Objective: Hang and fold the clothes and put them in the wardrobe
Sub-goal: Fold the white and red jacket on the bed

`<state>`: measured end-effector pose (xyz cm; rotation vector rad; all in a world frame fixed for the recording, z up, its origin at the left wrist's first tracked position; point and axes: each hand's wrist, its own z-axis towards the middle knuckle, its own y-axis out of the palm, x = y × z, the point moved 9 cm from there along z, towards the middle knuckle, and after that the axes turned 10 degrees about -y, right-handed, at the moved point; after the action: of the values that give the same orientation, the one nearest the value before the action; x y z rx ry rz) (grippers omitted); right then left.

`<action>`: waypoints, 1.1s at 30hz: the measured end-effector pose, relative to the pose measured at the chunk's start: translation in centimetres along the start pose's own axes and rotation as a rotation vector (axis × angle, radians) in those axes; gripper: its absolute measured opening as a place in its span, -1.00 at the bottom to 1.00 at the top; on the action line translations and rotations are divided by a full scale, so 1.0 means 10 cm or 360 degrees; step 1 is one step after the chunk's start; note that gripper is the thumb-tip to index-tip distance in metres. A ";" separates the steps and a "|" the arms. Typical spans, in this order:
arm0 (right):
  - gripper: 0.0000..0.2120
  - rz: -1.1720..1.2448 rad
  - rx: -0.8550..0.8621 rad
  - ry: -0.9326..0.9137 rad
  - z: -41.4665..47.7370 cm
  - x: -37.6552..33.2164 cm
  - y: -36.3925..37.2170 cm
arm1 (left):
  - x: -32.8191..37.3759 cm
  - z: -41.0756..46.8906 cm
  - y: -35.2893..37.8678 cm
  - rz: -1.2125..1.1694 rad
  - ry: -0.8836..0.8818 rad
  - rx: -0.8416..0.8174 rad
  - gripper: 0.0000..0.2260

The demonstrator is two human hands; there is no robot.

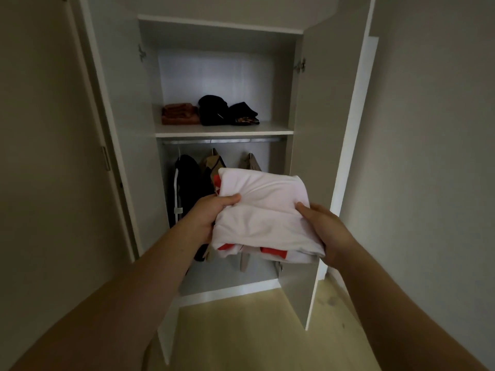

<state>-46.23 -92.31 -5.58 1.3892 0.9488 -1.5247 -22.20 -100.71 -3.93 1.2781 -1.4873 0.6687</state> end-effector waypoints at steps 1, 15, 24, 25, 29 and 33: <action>-0.50 0.0011 -0.0001 -0.0034 0.29 0.01 0.00 | 0.10 0.27 0.03 -0.0013 0.0001 -0.0005 -0.74; -0.40 -0.0026 -0.0142 -0.0425 4.16 -0.63 0.04 | 1.97 3.61 0.43 -0.0065 0.0065 0.0007 -0.60; -0.57 -0.0330 0.0039 -0.0627 6.22 -0.82 0.19 | 2.92 5.58 0.55 -0.0046 0.0110 -0.0138 -0.69; -0.60 -0.0375 0.0054 -0.0646 6.46 -0.87 0.21 | 3.03 5.80 0.57 -0.0054 0.0105 -0.0155 -0.72; -0.71 -0.0645 0.0125 -0.0763 7.30 -1.10 0.26 | 3.50 6.62 0.64 -0.0059 0.0112 -0.0152 -0.68; -0.71 -0.0978 0.0167 -0.0768 8.05 -1.17 0.27 | 3.80 7.42 0.69 0.0038 0.0195 -0.0043 -0.62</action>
<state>-72.07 -167.02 13.95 0.7476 1.0402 -2.2612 -50.39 -178.46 8.38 1.1798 -1.4086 0.7272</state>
